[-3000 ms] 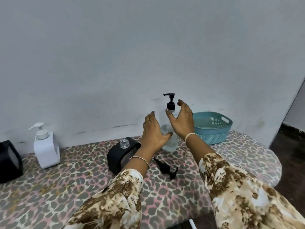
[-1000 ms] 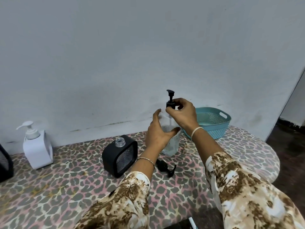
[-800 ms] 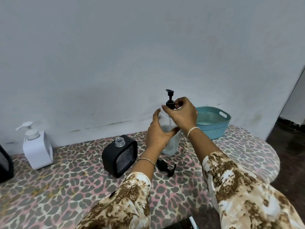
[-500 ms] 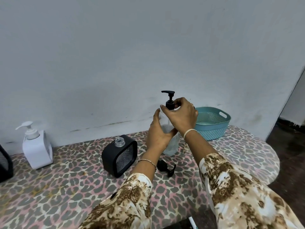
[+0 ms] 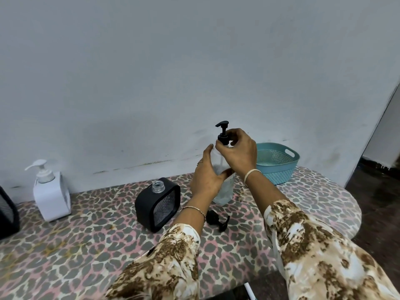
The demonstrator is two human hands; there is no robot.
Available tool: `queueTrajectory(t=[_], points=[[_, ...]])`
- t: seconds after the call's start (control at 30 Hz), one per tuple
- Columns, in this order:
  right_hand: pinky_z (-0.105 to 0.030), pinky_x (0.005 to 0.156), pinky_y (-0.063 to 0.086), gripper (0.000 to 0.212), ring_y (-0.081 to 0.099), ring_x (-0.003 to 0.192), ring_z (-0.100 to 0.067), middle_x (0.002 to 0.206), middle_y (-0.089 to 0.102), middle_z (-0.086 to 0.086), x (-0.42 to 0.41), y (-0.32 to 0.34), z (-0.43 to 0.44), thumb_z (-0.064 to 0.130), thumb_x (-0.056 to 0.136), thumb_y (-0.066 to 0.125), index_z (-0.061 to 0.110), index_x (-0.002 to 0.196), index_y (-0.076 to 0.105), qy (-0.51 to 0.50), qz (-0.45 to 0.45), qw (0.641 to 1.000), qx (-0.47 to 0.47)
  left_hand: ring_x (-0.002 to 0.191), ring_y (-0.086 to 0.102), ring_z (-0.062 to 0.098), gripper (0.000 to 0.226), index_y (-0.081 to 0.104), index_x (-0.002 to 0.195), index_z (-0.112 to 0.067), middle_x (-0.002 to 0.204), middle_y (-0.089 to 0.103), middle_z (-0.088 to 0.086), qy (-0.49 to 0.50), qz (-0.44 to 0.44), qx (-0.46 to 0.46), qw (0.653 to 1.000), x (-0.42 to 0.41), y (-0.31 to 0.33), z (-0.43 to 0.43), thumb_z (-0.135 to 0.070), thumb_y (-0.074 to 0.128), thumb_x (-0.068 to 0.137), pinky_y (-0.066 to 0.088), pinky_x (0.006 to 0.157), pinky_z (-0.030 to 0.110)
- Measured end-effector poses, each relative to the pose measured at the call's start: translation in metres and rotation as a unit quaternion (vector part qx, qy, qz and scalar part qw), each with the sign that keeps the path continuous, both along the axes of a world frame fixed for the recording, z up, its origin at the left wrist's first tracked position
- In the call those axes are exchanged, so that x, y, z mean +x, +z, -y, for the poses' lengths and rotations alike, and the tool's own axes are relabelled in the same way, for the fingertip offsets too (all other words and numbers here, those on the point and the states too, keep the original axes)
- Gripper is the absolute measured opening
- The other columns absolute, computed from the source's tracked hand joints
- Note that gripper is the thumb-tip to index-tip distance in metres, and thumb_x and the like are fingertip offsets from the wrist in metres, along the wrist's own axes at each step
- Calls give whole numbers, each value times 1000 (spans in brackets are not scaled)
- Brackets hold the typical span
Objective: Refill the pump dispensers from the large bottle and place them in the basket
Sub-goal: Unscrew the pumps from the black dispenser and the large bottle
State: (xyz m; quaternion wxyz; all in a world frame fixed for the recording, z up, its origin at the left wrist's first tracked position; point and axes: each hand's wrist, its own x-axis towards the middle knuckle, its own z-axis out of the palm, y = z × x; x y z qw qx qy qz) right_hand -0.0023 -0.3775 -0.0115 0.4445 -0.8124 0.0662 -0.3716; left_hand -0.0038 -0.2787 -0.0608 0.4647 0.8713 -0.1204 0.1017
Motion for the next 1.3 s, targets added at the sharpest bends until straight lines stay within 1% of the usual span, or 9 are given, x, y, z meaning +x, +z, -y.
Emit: queueTrajectory(t=[0.1,0.23,0.3,0.43,0.57,0.77,0.93,1.07,1.3], points=[[-21,74,49,22,58,74,5,74,60,24,-3,2,-1,29,73,74,27,92,64,25,-4,1000,-2,116,57,25,95,16,144,-41,137,53,3,3,3,12,1000,-2,2,-4,-57,75,71,54,84,41],[-28,82,53,21,61,77,2,76,62,21,-3,3,-1,22,74,71,27,92,63,51,-11,999,2,115,58,24,95,17,145,-40,134,55,2,4,6,36,999,-3,6,-8,-62,72,71,54,82,40],[-33,84,53,23,63,84,-6,82,65,16,0,3,0,26,74,71,25,95,62,47,-20,999,0,110,60,25,94,17,145,-41,130,58,2,-1,0,45,999,-3,8,-10,-64,70,72,54,78,37],[-37,78,51,49,61,90,-16,89,63,8,5,7,1,52,66,78,20,96,57,-9,-50,999,-17,112,60,26,93,13,148,-41,131,58,3,-14,-12,50,999,-3,10,-13,-63,67,75,53,82,37],[-29,71,50,39,63,80,-13,80,64,10,5,11,2,43,68,79,17,92,61,-15,-66,998,-16,115,59,27,90,13,149,-39,135,56,4,-15,-5,60,998,-3,10,-15,-60,66,79,52,84,38],[-19,66,45,18,60,67,2,74,64,17,1,27,-1,34,70,73,27,84,66,0,-21,1000,10,114,58,28,87,14,149,-39,135,56,4,-6,-1,84,996,-5,12,-14,-62,62,81,52,83,39],[-25,73,51,12,63,73,-5,73,65,15,-5,52,-4,32,72,70,28,82,65,8,43,999,33,114,58,28,87,16,148,-36,136,56,2,-2,3,91,996,-4,15,-12,-60,65,80,52,85,41],[-23,73,50,10,61,67,1,75,64,16,-12,71,2,29,74,69,31,81,61,-10,112,992,58,118,54,27,85,26,143,-35,133,55,1,19,22,92,995,-4,17,-11,-58,71,75,51,89,44],[-33,76,55,15,66,68,-10,85,70,11,-30,102,25,31,74,68,26,87,64,-36,200,967,157,118,53,25,77,38,134,-32,133,49,2,65,43,112,991,-11,24,-7,-51,77,71,47,85,39]])
